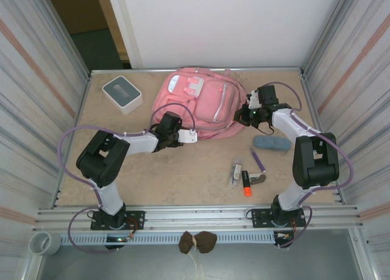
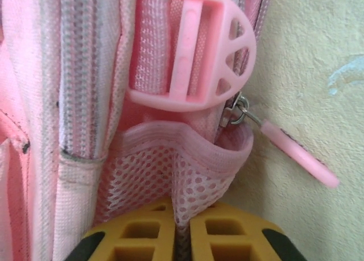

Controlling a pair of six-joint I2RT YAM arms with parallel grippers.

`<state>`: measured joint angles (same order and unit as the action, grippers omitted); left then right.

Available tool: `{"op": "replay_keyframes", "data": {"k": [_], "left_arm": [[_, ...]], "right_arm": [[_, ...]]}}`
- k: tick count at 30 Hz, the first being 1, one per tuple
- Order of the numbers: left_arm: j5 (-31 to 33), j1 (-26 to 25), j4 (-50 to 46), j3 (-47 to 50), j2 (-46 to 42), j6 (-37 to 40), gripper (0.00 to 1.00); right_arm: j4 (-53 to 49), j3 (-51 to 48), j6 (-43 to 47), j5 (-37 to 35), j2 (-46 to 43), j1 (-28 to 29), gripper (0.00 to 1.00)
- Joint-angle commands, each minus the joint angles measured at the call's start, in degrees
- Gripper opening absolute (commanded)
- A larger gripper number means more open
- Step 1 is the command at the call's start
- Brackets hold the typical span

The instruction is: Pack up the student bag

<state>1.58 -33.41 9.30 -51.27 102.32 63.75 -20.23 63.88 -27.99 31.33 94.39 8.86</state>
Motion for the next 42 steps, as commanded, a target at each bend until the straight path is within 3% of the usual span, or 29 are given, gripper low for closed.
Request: {"op": "replay_keyframes", "data": {"k": [1,6,10,14,18,22,27,34,42], "left_arm": [[-0.3,-0.3,0.5,0.2,-0.6,-1.8,0.09],[-1.3,-0.3,-0.1,1.3,-3.1,-4.5,0.00],[-4.8,-0.1,-5.5,-0.2,-6.6,-10.9,0.00],[-10.3,0.8,-11.9,-3.5,-9.6,-18.7,0.00],[-12.8,1.3,-12.5,-4.2,-11.4,-22.8,0.00],[-17.3,2.0,-12.9,-5.5,-12.1,-25.3,0.00],[-21.3,3.0,-12.9,-7.7,-11.6,-26.9,0.00],[-24.1,3.1,-13.3,-9.6,-10.8,-28.1,0.00],[-25.6,3.4,-13.9,-11.1,-10.3,-28.8,0.00]], "right_arm": [[-0.3,2.1,1.3,1.8,0.0,-0.4,0.01],[0.8,3.0,0.4,2.4,1.3,-0.2,0.02],[-0.8,7.4,0.6,1.0,5.1,0.1,0.13],[-6.9,11.2,2.8,-8.3,5.1,-0.1,0.34],[-6.2,4.4,3.4,-18.5,-3.7,1.1,0.43],[1.6,-8.0,6.0,-23.2,-15.5,7.6,0.49],[16.1,-20.8,9.6,-28.6,-21.9,20.4,0.50],[39.1,-29.5,15.3,-39.3,-16.0,36.2,0.46],[57.5,-29.4,20.5,-51.4,-3.2,43.5,0.46]]}}
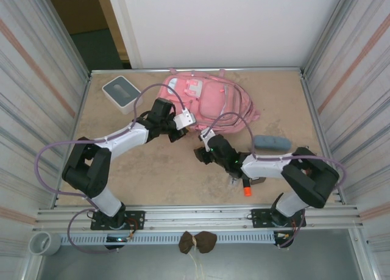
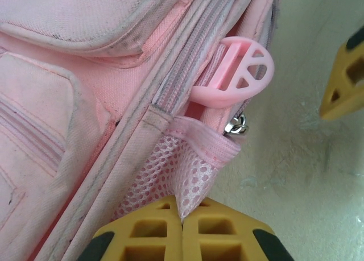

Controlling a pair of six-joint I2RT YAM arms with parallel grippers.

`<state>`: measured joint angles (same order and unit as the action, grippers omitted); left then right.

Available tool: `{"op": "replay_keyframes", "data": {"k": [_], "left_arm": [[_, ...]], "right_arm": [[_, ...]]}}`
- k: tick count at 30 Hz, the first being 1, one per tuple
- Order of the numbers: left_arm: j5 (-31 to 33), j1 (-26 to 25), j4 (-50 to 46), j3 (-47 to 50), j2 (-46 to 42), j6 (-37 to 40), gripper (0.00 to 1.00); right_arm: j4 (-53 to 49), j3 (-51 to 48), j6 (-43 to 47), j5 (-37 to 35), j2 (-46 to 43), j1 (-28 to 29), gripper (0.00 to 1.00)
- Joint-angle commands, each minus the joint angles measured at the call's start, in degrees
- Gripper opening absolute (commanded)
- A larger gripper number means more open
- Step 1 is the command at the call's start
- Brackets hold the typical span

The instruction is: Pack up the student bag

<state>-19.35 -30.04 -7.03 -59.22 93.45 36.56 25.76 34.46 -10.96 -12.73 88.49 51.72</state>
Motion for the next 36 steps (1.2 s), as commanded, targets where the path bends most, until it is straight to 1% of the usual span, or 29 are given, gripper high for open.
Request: {"op": "replay_keyframes", "data": {"k": [1,5,8,11,15,20,22,27,30,36], "left_arm": [[-4.7,0.1,2.5,-3.0,-1.5,-1.6,0.00],[-4.9,0.2,2.7,-2.8,-1.3,-1.7,0.00],[-4.9,0.2,2.6,-2.7,-1.1,-1.4,0.00],[-4.8,0.2,2.6,-2.6,-1.0,-1.4,0.00],[-4.9,0.5,2.7,-2.6,-1.2,-1.5,0.00],[-5.0,0.7,2.8,-2.5,-1.0,-1.5,0.00],[-5.0,0.9,2.9,-2.5,-1.0,-1.6,0.00],[-4.9,1.3,3.4,-2.0,-1.0,-1.7,0.00],[-4.3,1.6,3.9,-1.7,-0.9,-1.6,0.00],[-2.4,2.8,4.9,-0.4,-0.9,-0.5,0.00]], "right_arm": [[13.9,0.0,3.5,-8.3,4.0,0.7,0.46],[20.8,0.4,4.9,-11.1,8.7,0.7,0.46],[23.2,1.7,5.5,-11.8,11.4,0.7,0.45],[26.1,2.4,5.7,-13.0,13.9,0.6,0.41],[29.2,2.8,6.1,-15.1,15.6,0.1,0.34],[29.5,3.8,6.2,-16.2,16.6,-1.1,0.33],[29.5,4.1,6.2,-16.5,17.0,-1.6,0.29],[29.5,3.5,6.3,-15.1,16.7,-2.9,0.09],[29.3,2.0,6.3,-13.8,15.7,-3.2,0.01],[25.1,-2.2,5.2,-13.4,11.3,-3.6,0.00]]}}
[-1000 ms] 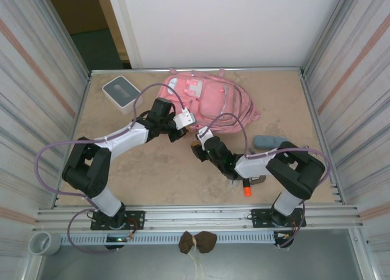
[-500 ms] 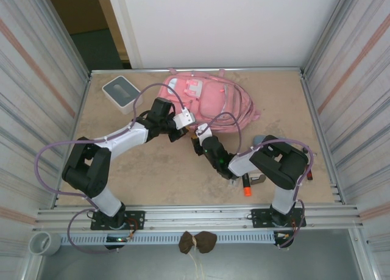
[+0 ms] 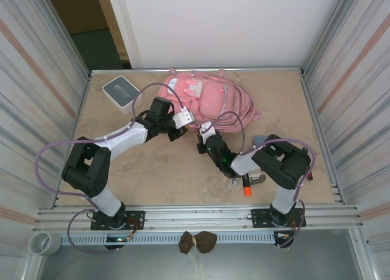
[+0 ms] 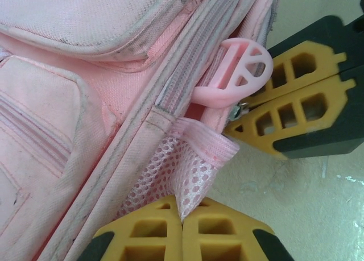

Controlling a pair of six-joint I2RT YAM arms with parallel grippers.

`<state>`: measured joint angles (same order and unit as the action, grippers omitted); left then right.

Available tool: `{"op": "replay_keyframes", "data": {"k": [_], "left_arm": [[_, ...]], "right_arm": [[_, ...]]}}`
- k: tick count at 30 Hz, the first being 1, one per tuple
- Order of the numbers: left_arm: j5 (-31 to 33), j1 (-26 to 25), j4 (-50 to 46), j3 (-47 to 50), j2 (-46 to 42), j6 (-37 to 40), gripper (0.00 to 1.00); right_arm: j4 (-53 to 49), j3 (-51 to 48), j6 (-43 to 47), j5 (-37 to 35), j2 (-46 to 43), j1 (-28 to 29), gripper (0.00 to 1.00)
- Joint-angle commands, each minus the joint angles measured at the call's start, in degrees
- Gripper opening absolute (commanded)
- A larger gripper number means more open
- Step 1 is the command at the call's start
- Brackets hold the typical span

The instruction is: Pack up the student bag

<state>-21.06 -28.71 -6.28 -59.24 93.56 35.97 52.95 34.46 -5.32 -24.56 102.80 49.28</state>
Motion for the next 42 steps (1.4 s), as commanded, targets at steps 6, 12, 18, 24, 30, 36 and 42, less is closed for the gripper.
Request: {"op": "replay_keyframes", "data": {"k": [6,12,18,24,30,36,42], "left_arm": [[1.7,2.4,4.6,0.9,-1.2,1.6,0.00],[4.0,4.2,6.0,3.3,-1.9,2.6,0.00],[3.1,4.8,6.3,4.9,-1.2,3.5,0.00],[2.1,1.6,5.2,5.8,-3.0,3.9,0.21],[7.4,-4.4,6.8,6.5,-4.4,6.4,0.54],[13.4,-10.2,10.3,4.8,-1.7,10.2,0.59],[18.4,-14.3,16.1,3.5,2.1,14.4,0.58]], "right_arm": [[-11.5,-5.0,-3.7,-2.1,-8.3,-3.6,0.00],[-22.7,-7.4,-9.1,-2.4,-15.3,-7.8,0.00],[-28.2,-6.7,-11.3,9.4,-17.7,-12.4,0.00],[-28.2,-5.9,-11.7,16.7,-20.4,-12.4,0.00],[-31.0,-4.2,-13.1,21.1,-24.1,-12.9,0.00],[-31.1,-3.8,-15.2,25.0,-25.7,-14.1,0.00],[-31.4,-3.3,-17.1,28.2,-27.1,-14.2,0.00]]}}
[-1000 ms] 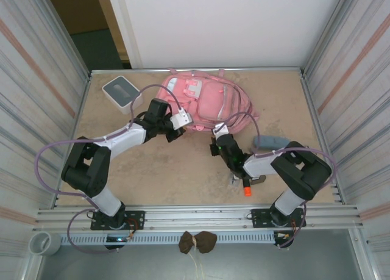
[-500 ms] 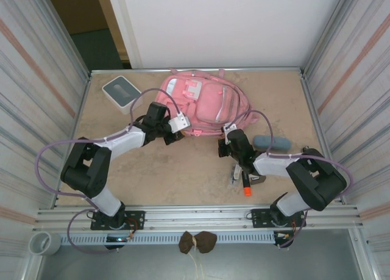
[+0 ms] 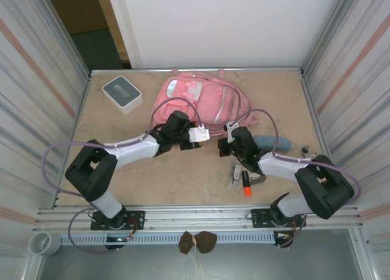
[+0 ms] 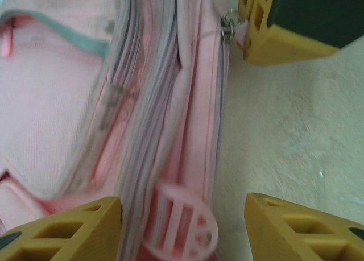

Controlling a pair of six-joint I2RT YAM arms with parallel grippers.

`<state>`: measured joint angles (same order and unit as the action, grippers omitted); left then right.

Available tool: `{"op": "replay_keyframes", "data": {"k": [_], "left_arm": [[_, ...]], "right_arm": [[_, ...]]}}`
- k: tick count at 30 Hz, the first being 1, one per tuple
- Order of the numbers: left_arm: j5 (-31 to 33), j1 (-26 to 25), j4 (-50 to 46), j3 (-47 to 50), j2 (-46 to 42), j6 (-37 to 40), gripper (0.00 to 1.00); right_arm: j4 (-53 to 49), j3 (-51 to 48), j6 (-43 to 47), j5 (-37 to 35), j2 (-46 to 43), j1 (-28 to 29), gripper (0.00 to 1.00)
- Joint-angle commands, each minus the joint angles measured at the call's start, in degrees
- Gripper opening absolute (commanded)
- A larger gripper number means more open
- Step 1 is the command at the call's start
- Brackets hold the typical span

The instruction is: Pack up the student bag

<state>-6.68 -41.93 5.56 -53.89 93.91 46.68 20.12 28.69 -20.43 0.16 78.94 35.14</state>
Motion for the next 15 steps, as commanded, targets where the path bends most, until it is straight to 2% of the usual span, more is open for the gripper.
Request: {"op": "replay_keyframes", "data": {"k": [1,9,11,15], "left_arm": [[4.7,-1.5,5.2,-2.2,2.4,4.3,0.57],[6.6,-2.2,12.3,-2.4,6.5,7.1,0.54],[7.6,-2.2,13.9,-1.8,7.1,8.0,0.45],[8.7,-1.0,14.7,-0.2,6.5,8.5,0.20]], "right_arm": [[1.2,2.5,-2.2,3.8,-3.7,0.0,0.00],[0.7,2.5,-3.5,7.2,-5.8,-0.2,0.00],[-0.1,2.5,-3.0,7.6,-5.9,-0.4,0.00],[-3.6,2.1,-0.9,7.0,-6.5,-2.2,0.00]]}}
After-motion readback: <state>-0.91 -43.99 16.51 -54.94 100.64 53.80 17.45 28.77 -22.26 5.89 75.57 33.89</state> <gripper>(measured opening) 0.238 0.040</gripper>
